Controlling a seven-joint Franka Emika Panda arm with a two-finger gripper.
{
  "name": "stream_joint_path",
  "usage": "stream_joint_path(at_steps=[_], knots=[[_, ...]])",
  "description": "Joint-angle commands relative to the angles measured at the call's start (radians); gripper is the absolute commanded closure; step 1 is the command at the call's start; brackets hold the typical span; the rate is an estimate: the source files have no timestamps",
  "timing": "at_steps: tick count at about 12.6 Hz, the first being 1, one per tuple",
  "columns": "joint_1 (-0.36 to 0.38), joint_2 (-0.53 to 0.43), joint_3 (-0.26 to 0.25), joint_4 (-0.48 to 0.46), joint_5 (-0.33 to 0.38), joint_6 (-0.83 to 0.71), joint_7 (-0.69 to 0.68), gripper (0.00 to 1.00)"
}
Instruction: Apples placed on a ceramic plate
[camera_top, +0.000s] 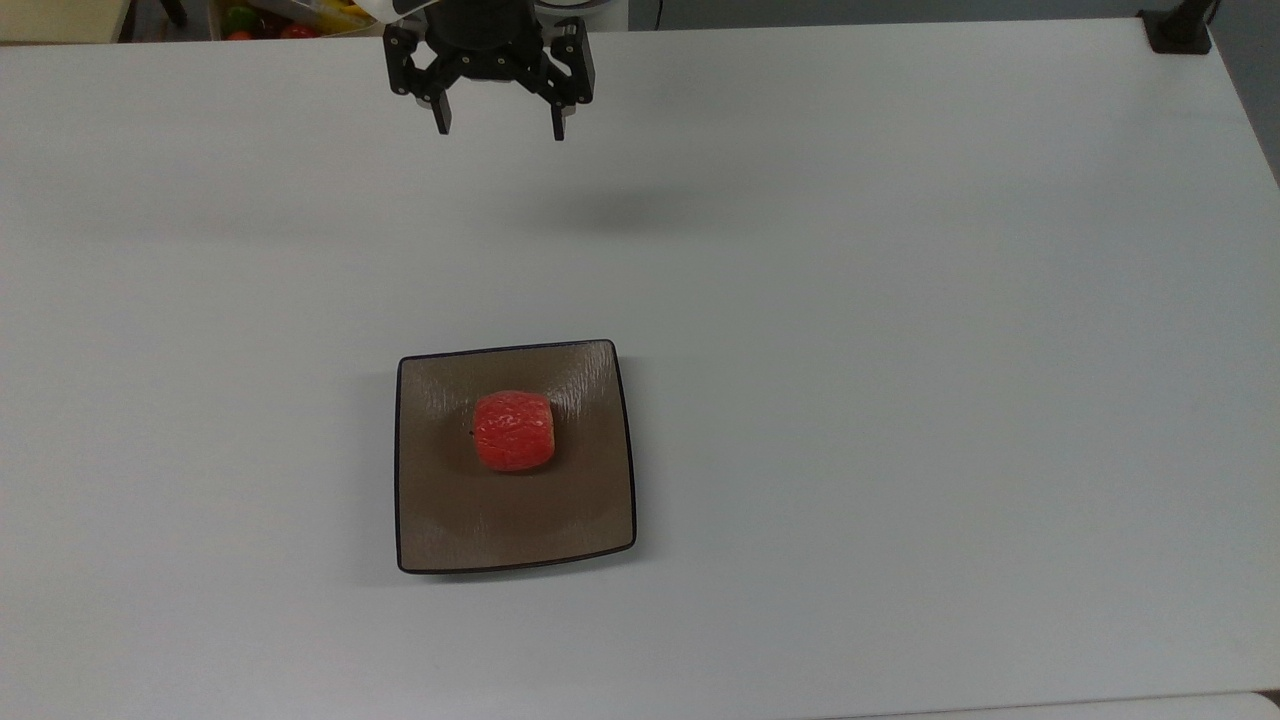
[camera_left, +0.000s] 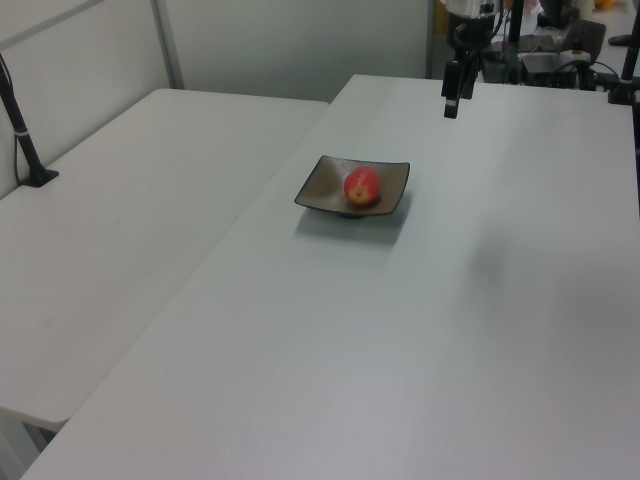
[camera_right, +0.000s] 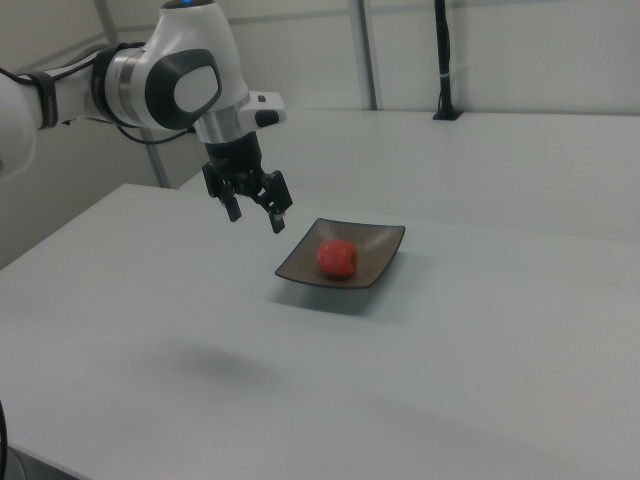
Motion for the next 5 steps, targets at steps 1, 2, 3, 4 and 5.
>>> stream_joint_path(at_steps=[1,2,3,4,5], knots=[[0.029,-0.031,-0.02,-0.03,-0.031,-0.038,-0.022,0.0],[0.03,-0.031,-0.02,-0.03,-0.043,-0.044,-0.023,0.0],[0.03,-0.031,-0.02,-0.032,-0.051,-0.045,-0.024,0.0],[0.03,-0.031,-0.02,-0.032,-0.049,-0.045,-0.025,0.0],[0.03,-0.031,-0.02,-0.032,-0.049,-0.045,-0.025,0.0]])
